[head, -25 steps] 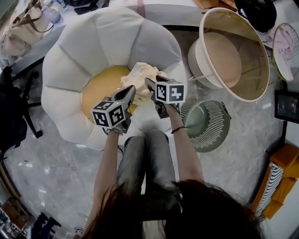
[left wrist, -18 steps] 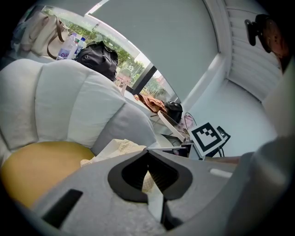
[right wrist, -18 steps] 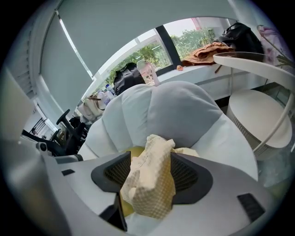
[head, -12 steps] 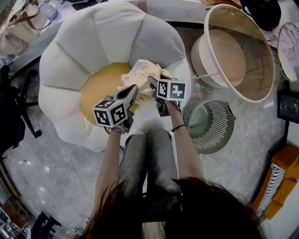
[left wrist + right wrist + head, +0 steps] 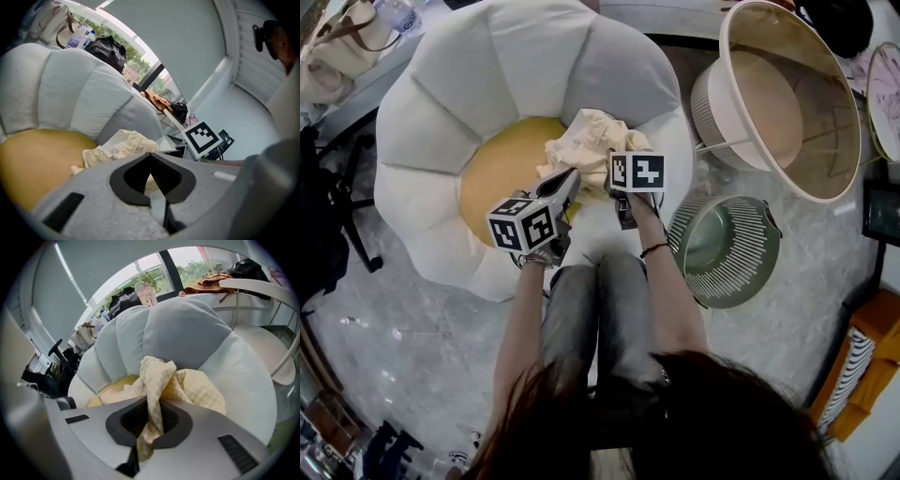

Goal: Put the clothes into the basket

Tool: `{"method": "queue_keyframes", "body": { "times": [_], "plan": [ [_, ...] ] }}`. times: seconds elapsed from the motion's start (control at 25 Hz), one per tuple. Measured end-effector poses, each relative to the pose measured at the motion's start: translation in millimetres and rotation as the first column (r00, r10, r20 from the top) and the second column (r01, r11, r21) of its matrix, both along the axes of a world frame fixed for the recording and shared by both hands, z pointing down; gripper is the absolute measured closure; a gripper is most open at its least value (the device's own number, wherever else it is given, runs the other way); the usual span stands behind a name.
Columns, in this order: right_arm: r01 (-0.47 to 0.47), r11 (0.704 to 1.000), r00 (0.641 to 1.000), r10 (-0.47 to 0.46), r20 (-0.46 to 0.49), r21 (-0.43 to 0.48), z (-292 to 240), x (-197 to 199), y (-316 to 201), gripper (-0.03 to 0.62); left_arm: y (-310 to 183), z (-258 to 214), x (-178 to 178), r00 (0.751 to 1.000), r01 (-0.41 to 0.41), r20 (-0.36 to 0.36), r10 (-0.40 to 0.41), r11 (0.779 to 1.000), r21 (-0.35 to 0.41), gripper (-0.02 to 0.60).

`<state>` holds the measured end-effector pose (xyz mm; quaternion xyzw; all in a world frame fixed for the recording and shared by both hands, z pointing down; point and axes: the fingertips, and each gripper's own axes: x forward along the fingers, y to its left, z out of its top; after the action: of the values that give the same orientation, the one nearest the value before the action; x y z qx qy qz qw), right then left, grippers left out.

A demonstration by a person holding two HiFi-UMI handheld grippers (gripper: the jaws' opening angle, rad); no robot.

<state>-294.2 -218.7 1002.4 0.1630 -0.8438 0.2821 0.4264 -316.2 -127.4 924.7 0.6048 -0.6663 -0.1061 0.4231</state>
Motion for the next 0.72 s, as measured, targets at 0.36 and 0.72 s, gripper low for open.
{"method": "queue_keyframes", "body": {
  "times": [0.36,0.72],
  "plan": [
    [-0.025,1.000,0.995,0.025,0.100,-0.005,-43,-9,9,0.582,13,-21,13,1.000,0.004,-0.004,-0.004,1.000,-0.008,0.571],
    [-0.012,1.000,0.988,0.011,0.153,0.008,-104,-22,25,0.582,27,-72,8,1.000,0.015,0.011,-0.015,1.000,-0.001,0.571]
  ]
}}
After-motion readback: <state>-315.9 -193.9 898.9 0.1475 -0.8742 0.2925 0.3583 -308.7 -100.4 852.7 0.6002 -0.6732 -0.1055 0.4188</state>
